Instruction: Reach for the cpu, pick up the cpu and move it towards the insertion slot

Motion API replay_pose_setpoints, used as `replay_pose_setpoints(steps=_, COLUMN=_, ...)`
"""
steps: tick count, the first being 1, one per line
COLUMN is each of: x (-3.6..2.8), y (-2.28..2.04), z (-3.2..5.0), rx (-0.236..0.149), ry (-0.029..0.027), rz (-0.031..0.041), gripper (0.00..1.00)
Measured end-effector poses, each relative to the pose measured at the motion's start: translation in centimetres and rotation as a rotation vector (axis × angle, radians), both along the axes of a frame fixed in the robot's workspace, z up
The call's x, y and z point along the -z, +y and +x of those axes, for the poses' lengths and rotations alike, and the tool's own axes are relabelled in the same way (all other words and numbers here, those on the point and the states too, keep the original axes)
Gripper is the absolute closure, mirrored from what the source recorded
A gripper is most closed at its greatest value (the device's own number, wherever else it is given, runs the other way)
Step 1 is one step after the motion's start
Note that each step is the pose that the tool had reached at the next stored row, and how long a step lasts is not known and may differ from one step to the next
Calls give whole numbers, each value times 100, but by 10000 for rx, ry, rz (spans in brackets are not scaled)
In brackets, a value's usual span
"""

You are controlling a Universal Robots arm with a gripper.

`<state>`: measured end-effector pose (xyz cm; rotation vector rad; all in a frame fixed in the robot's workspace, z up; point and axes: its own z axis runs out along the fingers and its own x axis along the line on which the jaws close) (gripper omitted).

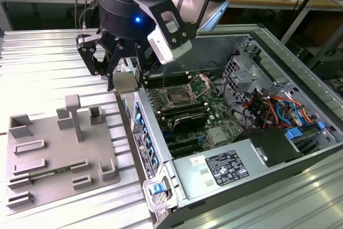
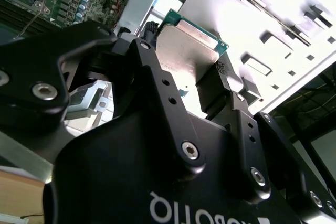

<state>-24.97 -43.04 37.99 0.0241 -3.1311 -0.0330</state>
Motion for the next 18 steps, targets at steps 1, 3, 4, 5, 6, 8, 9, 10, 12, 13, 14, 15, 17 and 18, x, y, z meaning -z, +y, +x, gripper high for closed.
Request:
replay_pose_setpoints(steps=1, x=3, y=0, z=16, rx=0, ry=0, rz=-10, gripper=45)
replay_pose_setpoints(steps=3, x=8, y=0, z=49, rx=0, ry=-1, rz=-27, gripper=45)
replay_pose_setpoints(steps=4, x=10, y=0, z=64, rx=0, ry=0, rz=-34, gripper=45)
replay_pose_setpoints(steps=5, x=12, y=0, z=71, rx=0, ry=0, rz=-38, gripper=45)
replay_pose_setpoints(steps=6, x=13, y=0, z=77, rx=0, ry=0, rz=-41, gripper=45)
replay_pose_setpoints(steps=8, x=14, y=0, z=87, rx=1, ry=0, rz=-44, gripper=45)
replay_pose_setpoints(steps=9, x=14, y=0, z=88, rx=1, ry=0, rz=-44, gripper=45)
replay_pose_setpoints(steps=10, x=16, y=0, z=96, rx=-1, ry=0, rz=-43, gripper=45)
replay_pose_setpoints(steps=12, x=23, y=5, z=120, rx=0, ry=1, rz=-44, gripper=45)
replay_pose_setpoints(steps=13, x=30, y=7, z=145, rx=0, ry=0, rz=-43, gripper=45)
replay_pose_setpoints(steps=14, x=34, y=8, z=161, rx=-1, ry=-1, rz=-43, gripper=45)
replay_pose_setpoints(steps=15, x=37, y=10, z=177, rx=-1, ry=0, rz=-43, gripper=45)
replay_pose_setpoints(steps=17, x=45, y=13, z=222, rx=0, ry=-1, rz=-43, gripper=45)
replay_pose_setpoints(steps=18, x=47, y=16, z=249, rx=1, ry=-1, rz=-42, gripper=45)
